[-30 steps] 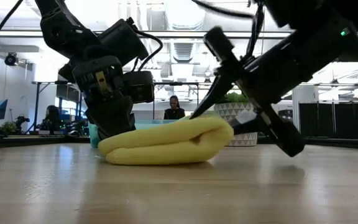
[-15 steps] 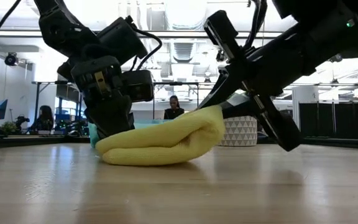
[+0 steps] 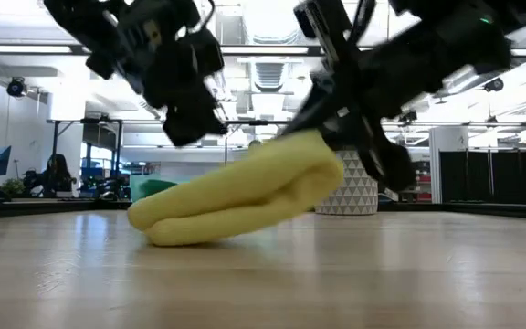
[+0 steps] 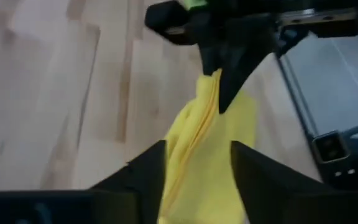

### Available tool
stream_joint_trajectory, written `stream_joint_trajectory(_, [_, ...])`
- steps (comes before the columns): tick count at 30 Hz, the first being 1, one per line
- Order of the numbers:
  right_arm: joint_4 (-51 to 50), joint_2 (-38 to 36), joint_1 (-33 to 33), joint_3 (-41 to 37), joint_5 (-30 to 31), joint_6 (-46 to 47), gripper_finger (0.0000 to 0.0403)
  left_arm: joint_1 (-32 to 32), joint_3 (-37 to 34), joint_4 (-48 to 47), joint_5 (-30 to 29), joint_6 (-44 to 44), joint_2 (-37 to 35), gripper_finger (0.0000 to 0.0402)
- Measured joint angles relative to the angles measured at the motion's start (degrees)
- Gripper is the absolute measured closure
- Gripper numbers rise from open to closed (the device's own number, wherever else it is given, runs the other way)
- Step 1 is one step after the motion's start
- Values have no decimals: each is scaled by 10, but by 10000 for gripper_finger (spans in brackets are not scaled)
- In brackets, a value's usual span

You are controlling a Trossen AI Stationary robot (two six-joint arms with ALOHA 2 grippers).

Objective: Fold microfiber towels
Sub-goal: Put the folded yellow microfiber towel into the blue bin

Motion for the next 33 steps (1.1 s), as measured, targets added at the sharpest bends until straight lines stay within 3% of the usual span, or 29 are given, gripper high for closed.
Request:
stream_joint_trajectory(4, [-2, -50, -48, 0, -87, -136, 390, 8, 0, -3, 2, 3, -60, 195])
stream_joint_trajectory(8, [-37, -100, -87, 16, -150, -260, 391, 9, 4, 0, 13, 4, -92, 175])
stream_joint_trajectory(15, [-240, -118, -121, 124, -221, -396, 391, 12, 13, 9, 29, 7, -94, 172])
stream_joint_trajectory(23, [-415, -65, -121, 272, -243, -511, 391, 12, 26, 34, 39, 3, -85, 172])
stream_joint_trajectory(33, [-453, -38, -122, 361, -241, -598, 391, 11, 33, 30, 68, 1, -85, 171])
